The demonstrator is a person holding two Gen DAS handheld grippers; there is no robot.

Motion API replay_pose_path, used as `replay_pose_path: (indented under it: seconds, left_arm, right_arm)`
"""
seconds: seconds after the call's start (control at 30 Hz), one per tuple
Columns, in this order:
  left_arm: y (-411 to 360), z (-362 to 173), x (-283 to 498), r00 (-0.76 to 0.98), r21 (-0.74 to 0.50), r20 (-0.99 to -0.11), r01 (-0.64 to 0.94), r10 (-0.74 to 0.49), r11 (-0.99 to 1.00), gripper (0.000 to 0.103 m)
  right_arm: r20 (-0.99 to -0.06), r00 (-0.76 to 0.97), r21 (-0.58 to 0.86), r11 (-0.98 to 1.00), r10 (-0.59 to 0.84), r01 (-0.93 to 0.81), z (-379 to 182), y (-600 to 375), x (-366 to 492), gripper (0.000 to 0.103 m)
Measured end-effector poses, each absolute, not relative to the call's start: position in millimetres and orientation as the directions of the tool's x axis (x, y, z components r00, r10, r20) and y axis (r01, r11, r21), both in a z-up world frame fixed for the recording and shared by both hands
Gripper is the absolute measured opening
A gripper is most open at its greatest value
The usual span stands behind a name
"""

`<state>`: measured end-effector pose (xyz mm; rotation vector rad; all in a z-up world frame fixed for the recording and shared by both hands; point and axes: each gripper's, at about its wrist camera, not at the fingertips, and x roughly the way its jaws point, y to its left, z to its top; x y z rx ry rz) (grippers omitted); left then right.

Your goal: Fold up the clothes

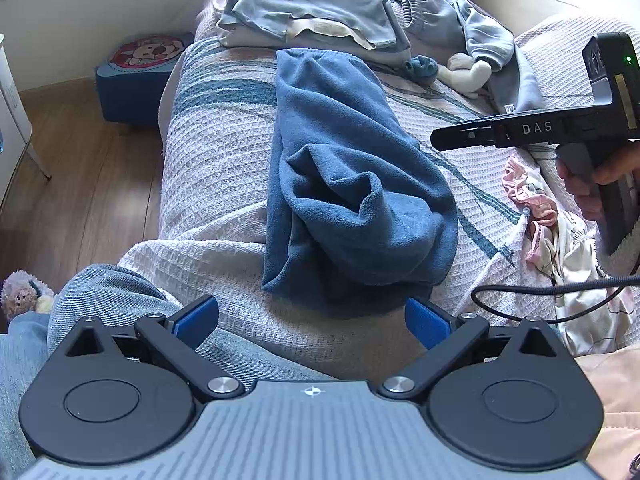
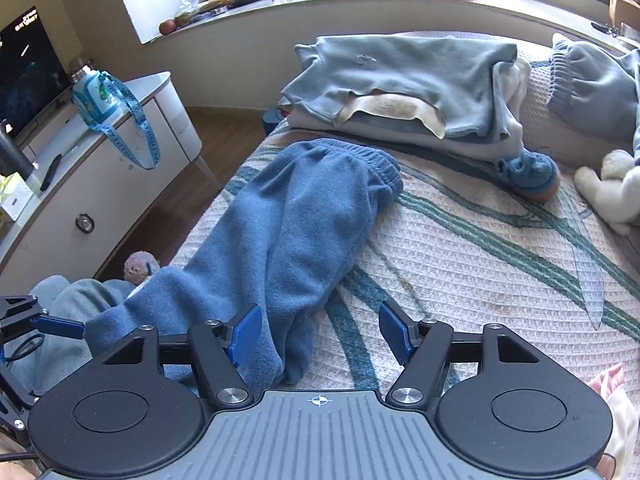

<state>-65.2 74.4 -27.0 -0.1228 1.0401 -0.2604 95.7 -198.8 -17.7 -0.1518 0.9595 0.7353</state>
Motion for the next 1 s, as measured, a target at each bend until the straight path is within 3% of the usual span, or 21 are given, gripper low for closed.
replay_pose_path:
  seconds: [1.0]
  left_arm:
    - [70, -29, -66, 0.464, -0.238, -0.837, 0.172, -0.292, 0.956, 0.101]
  right_arm:
    - [-0.791, 0.35, 0.216, 0.764, 0.502, -0.608, -29, -201, 108, 0.068]
